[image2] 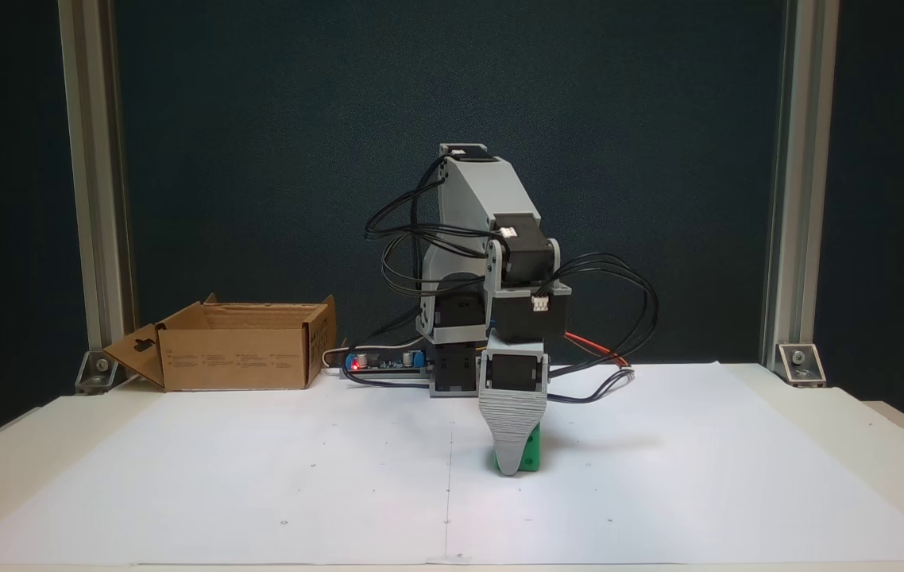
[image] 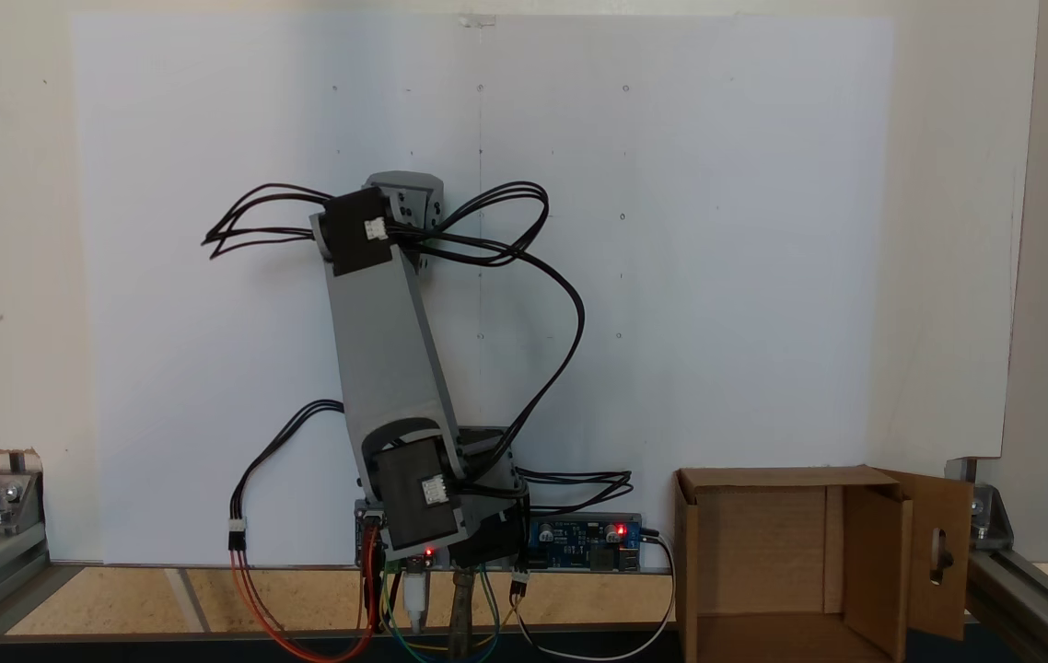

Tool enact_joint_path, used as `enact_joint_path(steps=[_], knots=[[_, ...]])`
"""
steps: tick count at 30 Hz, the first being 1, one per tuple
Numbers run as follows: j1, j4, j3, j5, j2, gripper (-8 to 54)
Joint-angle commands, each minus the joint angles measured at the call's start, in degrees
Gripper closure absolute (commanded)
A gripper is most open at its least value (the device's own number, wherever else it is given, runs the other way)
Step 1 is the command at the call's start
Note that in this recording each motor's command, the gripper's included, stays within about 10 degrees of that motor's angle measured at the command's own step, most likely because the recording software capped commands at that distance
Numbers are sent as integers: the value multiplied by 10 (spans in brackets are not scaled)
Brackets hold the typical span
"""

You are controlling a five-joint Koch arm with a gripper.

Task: Grasp a green dice and put it in the bin.

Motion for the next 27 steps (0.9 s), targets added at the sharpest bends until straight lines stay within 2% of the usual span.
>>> enact_joint_path(steps=[1, 3, 4, 9, 11, 21, 24, 27], knots=[[5, 2, -10, -31, 3, 281], [7, 2, -6, -30, 3, 337], [8, 1, -6, -30, 3, 340], [7, 4, -7, -31, 10, 340], [7, 27, -18, -30, 48, 340], [36, 341, -338, -13, 157, 340], [55, 366, -356, -16, 192, 340], [173, 359, -349, -84, 246, 340]])
